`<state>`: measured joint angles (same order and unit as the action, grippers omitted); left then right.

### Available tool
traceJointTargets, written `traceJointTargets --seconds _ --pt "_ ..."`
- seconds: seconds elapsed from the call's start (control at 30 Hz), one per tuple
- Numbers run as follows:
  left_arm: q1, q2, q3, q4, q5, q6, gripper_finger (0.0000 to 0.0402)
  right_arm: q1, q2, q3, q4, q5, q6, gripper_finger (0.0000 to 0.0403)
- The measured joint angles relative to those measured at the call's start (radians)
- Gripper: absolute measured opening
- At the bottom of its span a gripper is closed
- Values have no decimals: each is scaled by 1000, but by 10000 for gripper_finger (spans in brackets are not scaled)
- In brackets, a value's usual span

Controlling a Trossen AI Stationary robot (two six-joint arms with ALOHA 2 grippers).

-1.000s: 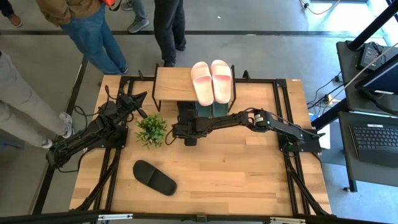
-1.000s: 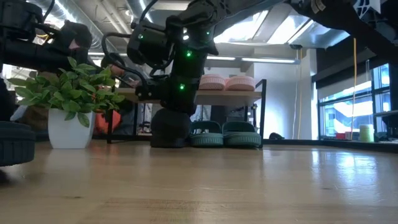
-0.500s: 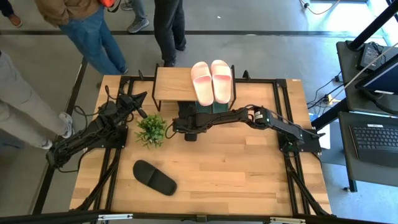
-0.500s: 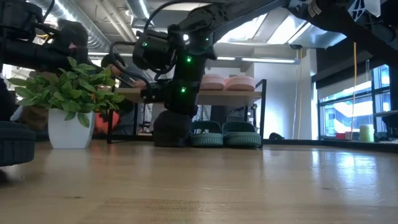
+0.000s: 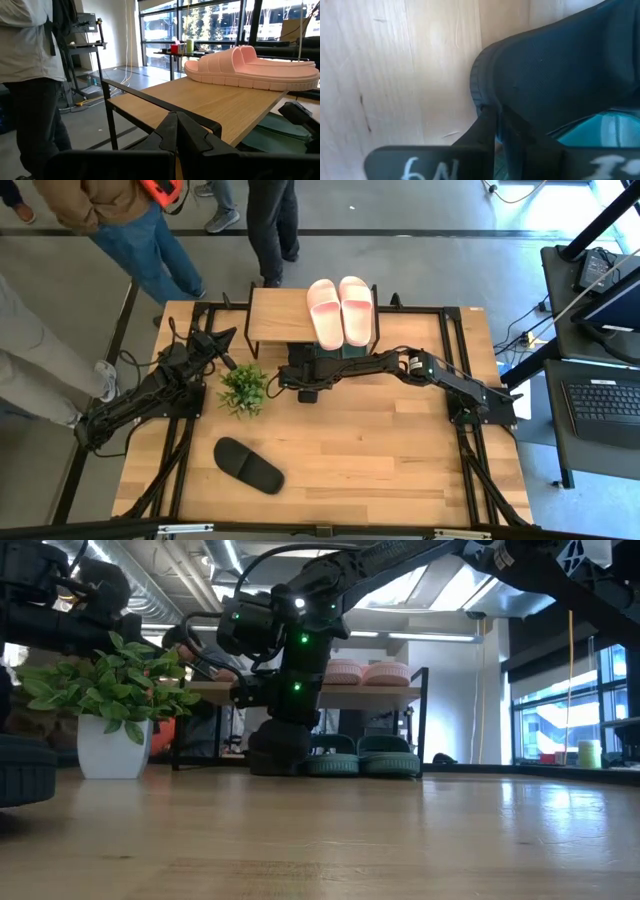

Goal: Pick and place slides into the shelf
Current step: Put the top black slide under the shelf

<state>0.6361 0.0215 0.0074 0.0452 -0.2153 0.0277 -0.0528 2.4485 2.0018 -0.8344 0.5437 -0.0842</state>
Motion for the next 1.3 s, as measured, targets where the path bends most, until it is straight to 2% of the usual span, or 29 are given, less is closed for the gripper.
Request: traceJointTargets --seconds 0.37,0.63,1.17,1.3 --pt "0 0 0 0 0 0 0 1 0 0 27 5 25 41" --pt "0 0 0 0 0 1 0 -9 0 0 82 22 0 43" --pt "0 0 0 0 0 1 0 -7 0 0 83 23 7 45" --pt "0 0 0 0 0 1 0 -7 0 0 80 23 5 68"
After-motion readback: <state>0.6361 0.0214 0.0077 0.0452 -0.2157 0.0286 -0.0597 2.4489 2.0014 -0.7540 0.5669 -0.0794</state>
